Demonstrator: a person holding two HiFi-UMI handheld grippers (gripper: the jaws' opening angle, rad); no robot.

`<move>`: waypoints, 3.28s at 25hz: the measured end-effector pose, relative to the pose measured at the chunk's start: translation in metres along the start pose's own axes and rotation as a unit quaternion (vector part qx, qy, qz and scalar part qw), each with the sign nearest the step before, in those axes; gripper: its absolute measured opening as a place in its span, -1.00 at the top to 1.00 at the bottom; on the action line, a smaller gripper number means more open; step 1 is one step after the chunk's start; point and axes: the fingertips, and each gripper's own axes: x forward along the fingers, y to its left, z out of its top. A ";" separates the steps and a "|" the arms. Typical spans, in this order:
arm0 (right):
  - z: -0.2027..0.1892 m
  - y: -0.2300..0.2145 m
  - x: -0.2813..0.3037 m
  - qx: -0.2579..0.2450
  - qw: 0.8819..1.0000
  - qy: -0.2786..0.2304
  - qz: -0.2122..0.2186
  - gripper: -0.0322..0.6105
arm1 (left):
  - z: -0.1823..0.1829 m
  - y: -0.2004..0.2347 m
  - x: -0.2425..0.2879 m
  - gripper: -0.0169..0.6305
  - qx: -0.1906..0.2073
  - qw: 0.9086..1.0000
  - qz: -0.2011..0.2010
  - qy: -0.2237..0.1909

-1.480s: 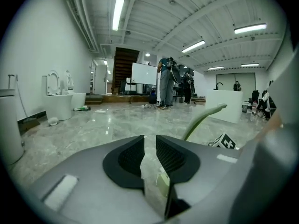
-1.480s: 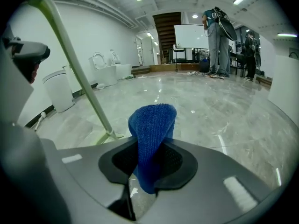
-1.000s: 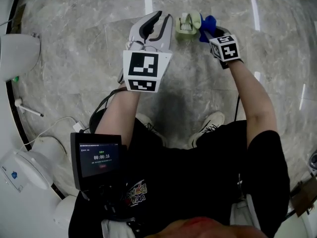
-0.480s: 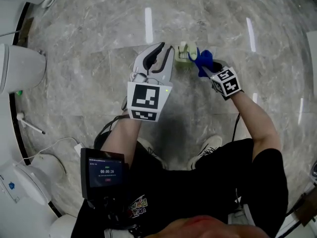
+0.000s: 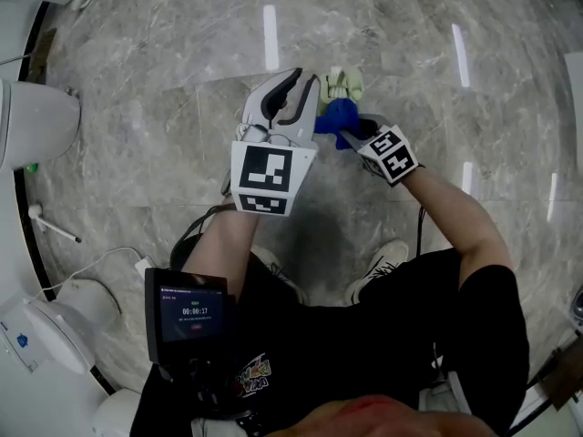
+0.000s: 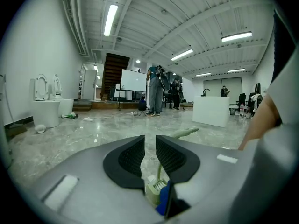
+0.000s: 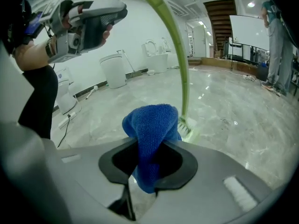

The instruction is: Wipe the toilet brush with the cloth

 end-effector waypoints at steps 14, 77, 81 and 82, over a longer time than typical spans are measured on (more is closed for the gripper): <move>-0.007 -0.014 0.005 -0.007 1.000 0.019 -0.007 0.60 | 0.020 -0.002 -0.014 0.71 -0.004 1.000 -0.003 -0.026; 0.199 0.034 -0.365 0.184 0.957 -0.136 -0.180 0.27 | 0.167 -0.048 -0.159 0.72 -0.111 0.982 0.046 0.145; 0.261 0.056 -0.424 0.180 0.955 -0.155 -0.176 0.28 | 0.246 -0.053 -0.181 0.72 -0.106 0.985 0.049 0.130; 0.273 0.059 -0.437 0.177 0.956 -0.158 -0.175 0.28 | 0.262 -0.055 -0.185 0.72 -0.107 0.985 0.049 0.128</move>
